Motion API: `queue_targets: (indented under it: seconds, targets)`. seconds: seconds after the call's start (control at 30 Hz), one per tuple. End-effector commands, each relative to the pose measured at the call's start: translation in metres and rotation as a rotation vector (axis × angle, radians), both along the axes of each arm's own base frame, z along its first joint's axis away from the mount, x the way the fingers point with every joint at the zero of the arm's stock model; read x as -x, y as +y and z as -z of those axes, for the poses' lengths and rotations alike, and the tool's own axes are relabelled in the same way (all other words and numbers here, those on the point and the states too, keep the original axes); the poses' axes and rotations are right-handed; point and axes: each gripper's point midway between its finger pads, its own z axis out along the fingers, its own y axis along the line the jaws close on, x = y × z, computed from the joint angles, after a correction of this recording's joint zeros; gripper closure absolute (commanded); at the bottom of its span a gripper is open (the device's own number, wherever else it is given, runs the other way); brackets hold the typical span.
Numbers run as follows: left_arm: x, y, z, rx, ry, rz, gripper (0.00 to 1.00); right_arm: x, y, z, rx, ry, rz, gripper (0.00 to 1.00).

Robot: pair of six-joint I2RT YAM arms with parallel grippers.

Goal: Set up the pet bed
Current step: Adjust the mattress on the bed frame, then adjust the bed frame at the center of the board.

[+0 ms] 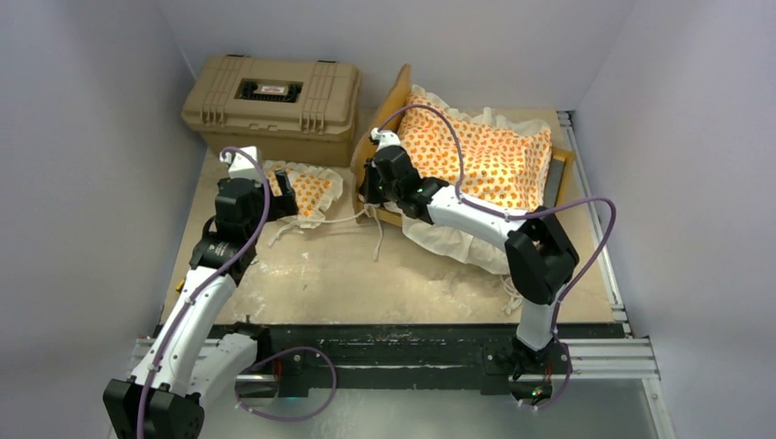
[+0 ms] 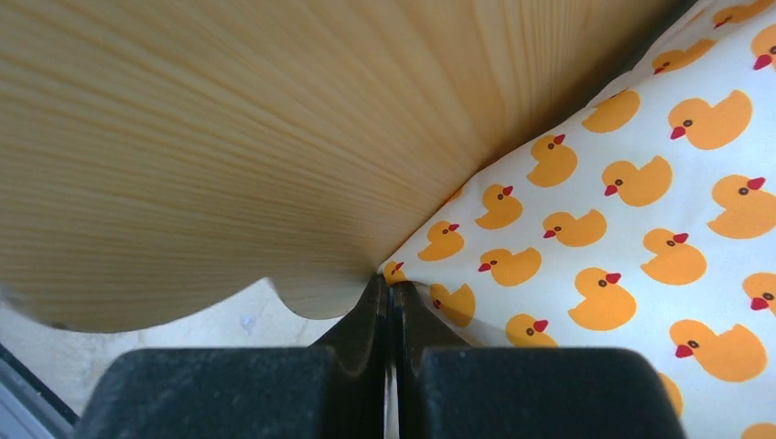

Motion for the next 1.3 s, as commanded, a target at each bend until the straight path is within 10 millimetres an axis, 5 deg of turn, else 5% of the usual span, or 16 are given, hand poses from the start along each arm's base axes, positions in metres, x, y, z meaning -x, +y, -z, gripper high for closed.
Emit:
queue_targets:
  seconds: [0.0,0.1,0.27,0.4,0.53,0.6,0.67,0.87,1.13,1.27]
  targets:
    - [-0.004,-0.014,0.0,0.02,-0.018,0.07,0.12,0.002,0.021,-0.017,-0.071,-0.014,-0.078,0.95]
    - [-0.008,-0.031,-0.002,0.075,-0.009,0.145,0.12,0.013,0.015,-0.033,-0.066,-0.008,-0.107,0.77]
    - [-0.017,-0.067,-0.015,0.201,-0.004,0.275,0.1,0.023,-0.02,-0.09,-0.037,-0.099,-0.062,0.45]
    - [-0.027,-0.096,-0.027,0.29,-0.027,0.338,0.07,0.012,-0.097,-0.107,0.042,-0.118,0.125,0.26]
    - [-0.031,-0.137,-0.028,0.295,-0.032,0.395,0.05,0.012,-0.177,-0.11,0.073,-0.125,0.295,0.26]
    - [-0.033,-0.157,-0.025,0.279,-0.029,0.412,0.04,0.017,-0.207,-0.111,0.104,-0.138,0.355,0.09]
    - [-0.039,-0.169,-0.018,0.255,-0.029,0.389,0.04,0.023,-0.226,-0.111,0.121,-0.149,0.405,0.03]
    - [-0.08,-0.164,-0.016,0.184,-0.094,0.236,0.18,0.037,-0.236,-0.099,0.105,-0.132,0.417,0.02]
    - [-0.131,-0.174,-0.023,0.075,-0.118,0.19,0.65,0.042,-0.241,-0.089,0.109,-0.127,0.427,0.02]
    - [-0.159,-0.193,-0.033,0.024,-0.133,0.233,0.69,0.047,-0.243,-0.078,0.124,-0.105,0.426,0.02]
